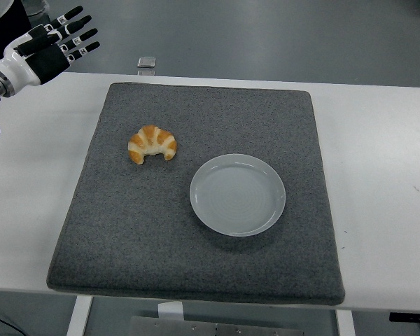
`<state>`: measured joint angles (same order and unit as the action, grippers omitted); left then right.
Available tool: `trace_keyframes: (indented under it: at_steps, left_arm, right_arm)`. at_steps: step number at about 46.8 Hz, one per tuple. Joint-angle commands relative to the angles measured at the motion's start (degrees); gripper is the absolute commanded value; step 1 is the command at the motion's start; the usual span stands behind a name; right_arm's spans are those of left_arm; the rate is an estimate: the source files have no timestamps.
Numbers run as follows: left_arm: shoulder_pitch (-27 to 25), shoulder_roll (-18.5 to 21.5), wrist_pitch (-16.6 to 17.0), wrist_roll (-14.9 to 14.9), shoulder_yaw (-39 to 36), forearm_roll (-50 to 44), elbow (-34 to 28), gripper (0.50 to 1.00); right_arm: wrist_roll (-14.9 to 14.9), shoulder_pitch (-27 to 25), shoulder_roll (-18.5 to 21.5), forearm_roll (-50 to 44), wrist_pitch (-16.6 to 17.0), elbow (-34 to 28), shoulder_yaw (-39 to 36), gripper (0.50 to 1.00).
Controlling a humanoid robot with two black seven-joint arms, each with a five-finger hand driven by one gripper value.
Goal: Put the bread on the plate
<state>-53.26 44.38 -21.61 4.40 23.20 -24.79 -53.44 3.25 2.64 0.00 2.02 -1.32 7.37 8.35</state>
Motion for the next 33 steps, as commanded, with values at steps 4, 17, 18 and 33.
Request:
trace_keyframes:
  at_steps: [4, 17, 18, 33]
  left_arm:
    - [0.0, -0.08, -0.09, -0.01, 0.0, 0.0, 0.0, 0.999]
    - [0.0, -0.43, -0.62, 0.61, 0.0, -0.09, 0.09, 0.999]
    - [0.09, -0.43, -0.62, 0.69, 0.09, -0.17, 0.35, 0.999]
    - [0.09, -2.54, -4.66, 1.05, -0.26, 0.26, 5.8, 1.0]
  right_arm:
    - [0.0, 0.0, 0.0, 0.0, 0.0, 0.01, 0.0, 0.932]
    - [0.0, 0.0, 0.0, 0.0, 0.0, 0.01, 0.0, 0.93]
    - [0.0, 0.0, 0.0, 0.0, 0.0, 0.01, 0.0, 0.93]
    - [0.0, 0.0, 0.0, 0.0, 0.0, 0.01, 0.0, 0.932]
